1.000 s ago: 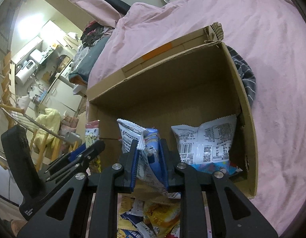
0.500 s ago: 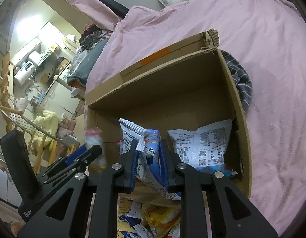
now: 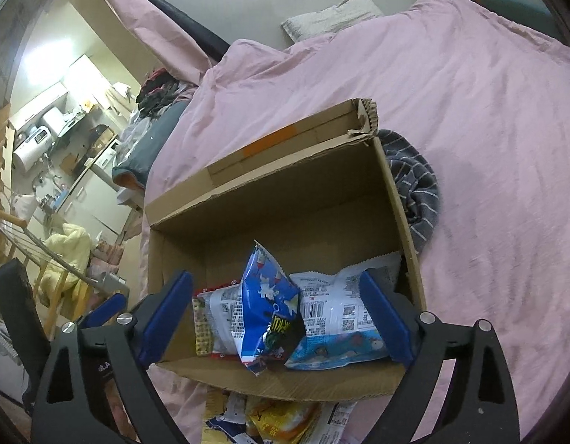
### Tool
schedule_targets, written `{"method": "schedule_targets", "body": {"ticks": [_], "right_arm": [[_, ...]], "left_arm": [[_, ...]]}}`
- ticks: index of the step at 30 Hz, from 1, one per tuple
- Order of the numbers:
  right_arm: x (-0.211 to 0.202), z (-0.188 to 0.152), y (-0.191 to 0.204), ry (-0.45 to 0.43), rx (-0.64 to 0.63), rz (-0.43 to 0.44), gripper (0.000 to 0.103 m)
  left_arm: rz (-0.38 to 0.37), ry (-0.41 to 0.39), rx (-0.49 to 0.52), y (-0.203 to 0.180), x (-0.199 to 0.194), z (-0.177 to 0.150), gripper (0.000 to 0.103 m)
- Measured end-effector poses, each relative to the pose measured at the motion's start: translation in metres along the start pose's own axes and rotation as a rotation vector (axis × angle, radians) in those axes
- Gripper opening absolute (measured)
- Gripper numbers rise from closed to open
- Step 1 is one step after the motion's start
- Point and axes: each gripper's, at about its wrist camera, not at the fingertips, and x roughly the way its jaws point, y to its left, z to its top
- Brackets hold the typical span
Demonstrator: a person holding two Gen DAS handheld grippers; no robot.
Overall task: Organize snacks
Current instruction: 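Withdraw both tools from the box toward the remaining snacks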
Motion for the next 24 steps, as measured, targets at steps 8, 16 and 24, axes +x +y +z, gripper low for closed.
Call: {"method": "schedule_targets", "body": {"ticks": [8,16,24], "right_arm": [[-0.013,0.000,0.006,-0.023,-0.024,0.006,0.101],[-0.041,-0.012,0.008,-0.040,-0.033,-0.005,0.102],[-0.058,-0.026,0.015,-0.031,-0.055,-0.008,0.102]], "left_arm": [[-0.015,-0.024,-0.017,0.006,-0.012,-0.003,0.089],[-0.027,-0.069,-0.043,0.013,-0.034,-0.005,0.098],[-0.029,-0.072,-0.029,0.016,-0.053,-0.016,0.098]]}}
